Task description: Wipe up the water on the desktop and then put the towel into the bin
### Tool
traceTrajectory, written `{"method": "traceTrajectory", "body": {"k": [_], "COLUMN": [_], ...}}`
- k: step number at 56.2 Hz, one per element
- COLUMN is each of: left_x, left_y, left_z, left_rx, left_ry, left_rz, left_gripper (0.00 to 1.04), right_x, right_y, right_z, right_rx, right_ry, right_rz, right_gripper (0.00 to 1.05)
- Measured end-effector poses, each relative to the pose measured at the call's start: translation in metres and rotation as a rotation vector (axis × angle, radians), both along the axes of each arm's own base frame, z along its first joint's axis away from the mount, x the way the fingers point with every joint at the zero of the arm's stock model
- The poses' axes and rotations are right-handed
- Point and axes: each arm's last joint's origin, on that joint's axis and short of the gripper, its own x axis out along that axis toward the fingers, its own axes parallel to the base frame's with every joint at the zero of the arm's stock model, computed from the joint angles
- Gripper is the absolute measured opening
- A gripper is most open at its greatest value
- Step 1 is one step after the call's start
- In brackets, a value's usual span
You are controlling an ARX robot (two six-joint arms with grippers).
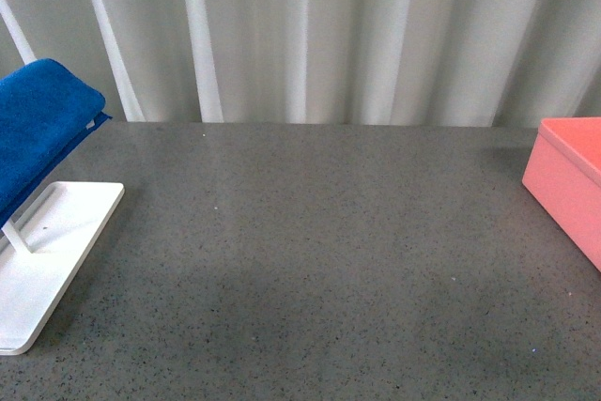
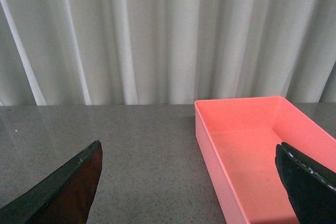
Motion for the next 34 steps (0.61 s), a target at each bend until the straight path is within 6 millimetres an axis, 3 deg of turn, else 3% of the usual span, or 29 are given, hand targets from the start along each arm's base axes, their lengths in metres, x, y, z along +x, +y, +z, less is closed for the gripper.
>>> {"method": "traceTrajectory", "body": {"k": [34], "left_x": [0.0000], "left_y": [0.0000], "left_z": [0.0000], "left_rx": [0.000], "left_ry": [0.000], "left_rz": [0.000], "left_gripper": [0.98], "right_x": [0.0000], "right_y": [0.0000], "right_z": [0.0000], "right_rx": [0.000], "right_ry": [0.000], "right_rz": [0.000], "right_gripper": [0.98]}}
